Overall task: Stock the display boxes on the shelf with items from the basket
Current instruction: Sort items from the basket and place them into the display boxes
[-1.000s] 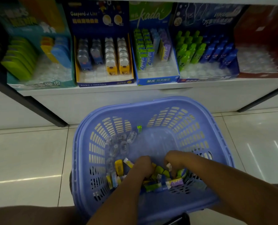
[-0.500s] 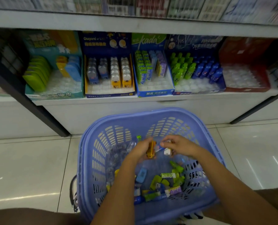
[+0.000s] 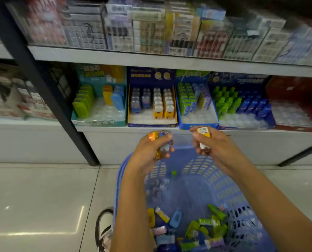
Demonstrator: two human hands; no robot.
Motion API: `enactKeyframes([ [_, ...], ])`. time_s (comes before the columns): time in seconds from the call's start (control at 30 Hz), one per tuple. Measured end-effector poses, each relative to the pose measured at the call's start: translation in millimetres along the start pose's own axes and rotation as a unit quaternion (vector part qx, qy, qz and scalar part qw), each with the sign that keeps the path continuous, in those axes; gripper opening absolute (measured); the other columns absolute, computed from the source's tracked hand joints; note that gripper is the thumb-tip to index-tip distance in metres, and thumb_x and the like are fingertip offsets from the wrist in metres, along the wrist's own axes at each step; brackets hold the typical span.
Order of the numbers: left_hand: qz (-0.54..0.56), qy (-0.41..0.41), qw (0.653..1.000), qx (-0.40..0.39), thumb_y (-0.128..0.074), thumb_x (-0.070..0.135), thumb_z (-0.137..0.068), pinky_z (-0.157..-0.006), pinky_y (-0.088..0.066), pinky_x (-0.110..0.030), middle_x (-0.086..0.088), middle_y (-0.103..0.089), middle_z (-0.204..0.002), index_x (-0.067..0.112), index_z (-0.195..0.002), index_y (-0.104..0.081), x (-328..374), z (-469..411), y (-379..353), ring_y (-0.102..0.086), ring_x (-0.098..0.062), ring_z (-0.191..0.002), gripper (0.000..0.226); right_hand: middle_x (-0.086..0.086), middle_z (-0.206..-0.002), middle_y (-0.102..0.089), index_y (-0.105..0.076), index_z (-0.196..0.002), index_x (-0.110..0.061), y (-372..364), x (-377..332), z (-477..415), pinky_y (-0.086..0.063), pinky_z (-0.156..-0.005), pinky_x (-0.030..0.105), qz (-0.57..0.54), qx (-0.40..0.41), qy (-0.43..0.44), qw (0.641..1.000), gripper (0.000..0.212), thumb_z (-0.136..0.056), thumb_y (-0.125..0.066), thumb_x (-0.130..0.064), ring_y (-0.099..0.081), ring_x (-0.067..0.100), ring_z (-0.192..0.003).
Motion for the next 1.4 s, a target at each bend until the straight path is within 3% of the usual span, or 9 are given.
enactKeyframes([
  [0.2,0.192,-0.094,0.973,0.09,-0.054,0.019,-0.091,-0.047,-0.047,-0.015,0.002,-0.065,-0.066,0.011,-0.09,-0.057,47,18,63,-0.062,-0.007,-0.056,0.009,0.0,-0.064,-0.049,-0.065,-0.116,-0.019,-50,-22,-21,-0.018,-0.038,0.02,-0.104,-0.177,-0.105,0.973,0.043,-0.092,-0.042,-0.047,-0.029,0.006,-0.04],
  [0.3,0.223,-0.129,0.954,0.15,-0.048,0.017,-0.096,-0.049,-0.05,-0.016,0.002,-0.067,-0.067,0.011,-0.089,-0.059,54,28,95,-0.065,-0.008,-0.059,0.014,0.001,-0.069,-0.051,-0.062,-0.121,-0.018,-85,-40,-44,-0.025,-0.039,0.018,-0.116,-0.201,-0.113,0.966,0.038,-0.099,-0.037,-0.035,-0.035,0.007,-0.046],
  [0.5,0.253,-0.147,0.94,0.178,-0.043,0.01,-0.096,-0.055,-0.053,-0.019,-0.001,-0.068,-0.07,0.005,-0.099,-0.056,55,34,118,-0.067,-0.012,-0.063,0.014,0.001,-0.076,-0.057,-0.061,-0.101,-0.012,-144,-87,-99,-0.036,-0.043,0.015,0.065,-0.085,0.053,0.993,0.02,-0.083,-0.069,-0.011,-0.046,0.004,-0.049],
  [0.67,0.252,-0.142,0.941,0.177,-0.045,0.007,-0.095,-0.055,-0.055,-0.022,-0.003,-0.07,-0.071,0.004,-0.103,-0.057,55,27,115,-0.069,-0.014,-0.065,0.015,0.002,-0.082,-0.06,-0.065,-0.108,-0.006,-134,-100,-125,-0.044,-0.052,0.013,0.129,-0.009,0.123,0.984,0.021,-0.087,-0.063,-0.005,-0.054,0.007,-0.06],
  [0.8,0.233,-0.13,0.95,0.16,-0.044,0.006,-0.094,-0.057,-0.055,-0.024,-0.003,-0.071,-0.075,0.007,-0.1,-0.061,51,19,108,-0.069,-0.015,-0.068,0.018,0.001,-0.094,-0.06,-0.06,-0.101,-0.012,-103,-95,-126,-0.052,-0.074,0.019,0.261,0.03,0.154,0.952,0.02,-0.083,-0.069,-0.009,-0.059,0.014,-0.086],
  [0.9,0.207,-0.122,0.959,0.149,-0.045,0.001,-0.092,-0.061,-0.056,-0.025,-0.004,-0.07,-0.076,0.007,-0.097,-0.062,48,15,104,-0.069,-0.017,-0.072,0.019,-0.006,-0.091,-0.061,-0.062,-0.092,-0.028,-82,-90,-111,-0.053,-0.072,0.021,0.328,0.018,0.174,0.928,0.017,-0.085,-0.068,-0.014,-0.061,0.014,-0.084],
  [0.97,0.191,-0.117,0.963,0.149,-0.046,-0.001,-0.09,-0.064,-0.057,-0.026,-0.004,-0.07,-0.075,0.007,-0.095,-0.063,45,13,103,-0.069,-0.019,-0.075,0.019,-0.001,-0.095,-0.059,-0.063,-0.094,-0.034,-75,-83,-99,-0.052,-0.073,0.026,0.421,0.014,0.205,0.884,0.016,-0.087,-0.066,-0.02,-0.06,0.013,-0.082],
  [1.03,0.186,-0.114,0.964,0.151,-0.048,-0.002,-0.09,-0.065,-0.057,-0.027,-0.007,-0.069,-0.077,0.009,-0.094,-0.064,44,13,102,-0.07,-0.02,-0.077,0.02,0.0,-0.094,-0.059,-0.06,-0.097,-0.031,-76,-74,-91,-0.051,-0.072,0.024,0.472,0.012,0.234,0.85,0.018,-0.085,-0.068,-0.019,-0.058,0.009,-0.078],
  [1.4,0.139,-0.067,0.981,0.117,-0.056,-0.001,-0.09,-0.073,-0.059,-0.029,-0.007,-0.072,-0.093,0.016,-0.11,-0.063,35,10,86,-0.072,-0.024,-0.089,0.027,0.006,-0.091,-0.06,-0.071,-0.093,-0.006,-75,-62,-98,-0.05,-0.074,0.029,0.531,0.008,0.262,0.806,0.019,-0.077,-0.076,-0.014,-0.056,0.017,-0.072],
])
Point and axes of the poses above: each hand's wrist, its own z-axis away from the middle knuckle, its own y-axis out of the back of the hand, x = y × z, the point moved 5 cm from there along -z, towards the middle knuckle
